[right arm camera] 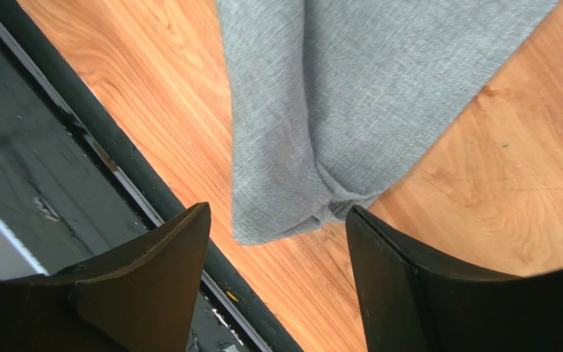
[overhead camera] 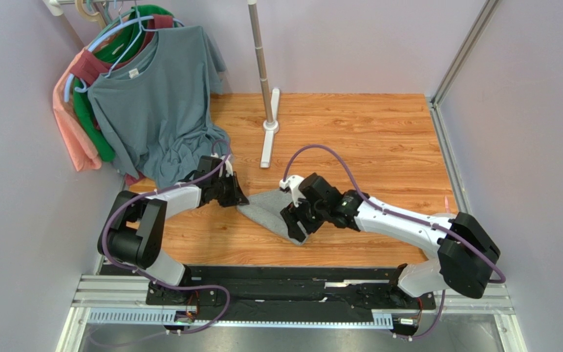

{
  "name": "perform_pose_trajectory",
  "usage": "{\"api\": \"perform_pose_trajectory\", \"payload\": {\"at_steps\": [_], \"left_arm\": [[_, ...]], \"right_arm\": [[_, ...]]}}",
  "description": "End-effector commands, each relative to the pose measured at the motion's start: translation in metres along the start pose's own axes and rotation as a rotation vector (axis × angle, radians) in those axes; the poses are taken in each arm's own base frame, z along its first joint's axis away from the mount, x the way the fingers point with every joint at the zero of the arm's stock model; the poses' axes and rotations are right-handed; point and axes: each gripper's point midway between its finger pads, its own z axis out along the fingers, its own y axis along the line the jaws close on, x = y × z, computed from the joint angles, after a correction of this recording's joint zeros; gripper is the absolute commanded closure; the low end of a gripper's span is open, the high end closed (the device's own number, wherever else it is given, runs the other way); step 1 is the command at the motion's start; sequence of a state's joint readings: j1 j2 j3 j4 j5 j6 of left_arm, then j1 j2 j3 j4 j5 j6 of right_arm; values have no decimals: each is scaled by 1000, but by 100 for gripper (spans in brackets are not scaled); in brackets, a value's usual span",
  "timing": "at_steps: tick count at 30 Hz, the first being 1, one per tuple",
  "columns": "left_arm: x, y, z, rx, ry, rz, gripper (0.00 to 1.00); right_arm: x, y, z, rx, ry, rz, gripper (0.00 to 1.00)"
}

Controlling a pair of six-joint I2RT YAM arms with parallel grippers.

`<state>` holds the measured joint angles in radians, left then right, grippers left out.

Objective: Fold the napkin, place the utensils inside, and roll it up
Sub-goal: Roll the napkin with the utensil

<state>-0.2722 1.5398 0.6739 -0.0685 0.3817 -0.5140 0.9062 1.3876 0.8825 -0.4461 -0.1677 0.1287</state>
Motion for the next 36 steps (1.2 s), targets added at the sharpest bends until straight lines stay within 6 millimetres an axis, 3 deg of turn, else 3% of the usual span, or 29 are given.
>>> {"api": "perform_pose_trajectory", "payload": {"at_steps": [1,7,11,14,15,21,24,25,28,31,36], "left_arm": [[-2,3,0,-15,15,6,100],[-1,3,1,-16,25,6,100],[-3,3,1,-19,23,4,100],[-3,3,0,-20,26,3,100],[-3,3,0,-23,28,3,100],[-8,-1,-6,-17,5,9,100],[-15,-4,-11,-23,-28,12,83],[-19,-6,-13,-24,-40,15,70],[-31,-7,-20,-48,-80,26,47],[-44,-7,-28,-82,-119,32,39],[-58,0,-40,-161,-182,17,34]], "right_arm": [[-11,-7,9,148,-67,-93,28],[-9,2,30,180,-57,-164,29],[1,7,45,163,2,-183,34],[12,9,50,146,40,-173,49],[14,8,50,149,49,-169,58],[37,18,55,62,136,-129,79],[50,14,60,7,179,-69,83],[51,13,61,-5,180,-55,84],[57,9,65,-47,197,0,86],[59,9,67,-103,203,53,87],[72,8,72,-154,255,109,88]]}}
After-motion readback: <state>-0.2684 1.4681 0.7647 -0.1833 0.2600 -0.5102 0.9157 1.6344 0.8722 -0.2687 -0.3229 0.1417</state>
